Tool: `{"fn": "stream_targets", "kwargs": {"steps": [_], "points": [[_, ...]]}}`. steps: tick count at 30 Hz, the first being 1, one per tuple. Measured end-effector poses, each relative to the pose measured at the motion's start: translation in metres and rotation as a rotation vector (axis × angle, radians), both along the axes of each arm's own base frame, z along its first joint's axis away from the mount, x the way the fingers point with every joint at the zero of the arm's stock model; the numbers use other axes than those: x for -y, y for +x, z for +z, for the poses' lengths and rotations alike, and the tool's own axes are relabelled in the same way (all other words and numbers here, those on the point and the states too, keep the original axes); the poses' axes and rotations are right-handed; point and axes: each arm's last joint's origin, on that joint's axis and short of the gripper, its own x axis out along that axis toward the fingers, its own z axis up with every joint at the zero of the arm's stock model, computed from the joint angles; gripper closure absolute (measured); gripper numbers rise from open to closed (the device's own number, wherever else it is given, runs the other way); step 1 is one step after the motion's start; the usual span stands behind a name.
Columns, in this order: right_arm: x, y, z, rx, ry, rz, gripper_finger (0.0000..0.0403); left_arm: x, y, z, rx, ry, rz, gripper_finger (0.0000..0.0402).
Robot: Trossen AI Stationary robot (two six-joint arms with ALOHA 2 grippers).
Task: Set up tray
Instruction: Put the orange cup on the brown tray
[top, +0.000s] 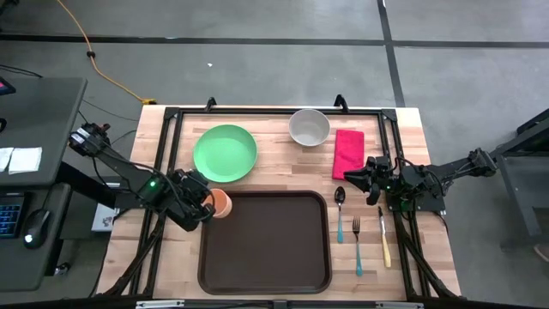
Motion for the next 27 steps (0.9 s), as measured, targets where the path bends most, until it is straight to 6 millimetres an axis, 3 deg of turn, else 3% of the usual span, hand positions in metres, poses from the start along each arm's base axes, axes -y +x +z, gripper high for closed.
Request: {"fn": "stream_targets", "kwargs": {"steps": [27], "points": [[0.0,0.0,0.0,0.003,0.015,0.005,0.0336,-0.019,0.017,-0.046,-0.039,-0.094,0.032,0.0358]]}}
